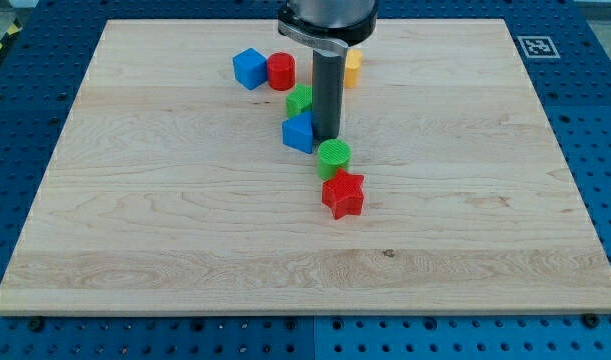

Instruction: Move the red star slightly left

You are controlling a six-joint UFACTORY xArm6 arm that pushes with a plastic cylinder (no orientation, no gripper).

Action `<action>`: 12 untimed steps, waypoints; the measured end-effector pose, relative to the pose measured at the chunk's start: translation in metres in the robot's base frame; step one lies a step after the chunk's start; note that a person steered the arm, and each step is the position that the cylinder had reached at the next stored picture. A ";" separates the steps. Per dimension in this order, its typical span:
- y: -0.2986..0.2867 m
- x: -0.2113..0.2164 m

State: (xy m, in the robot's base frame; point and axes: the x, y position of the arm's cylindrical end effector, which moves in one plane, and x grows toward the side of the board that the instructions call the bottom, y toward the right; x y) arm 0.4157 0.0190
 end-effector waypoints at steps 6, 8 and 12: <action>0.050 0.051; 0.020 0.051; 0.080 0.078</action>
State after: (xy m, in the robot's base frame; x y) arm 0.4936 0.0992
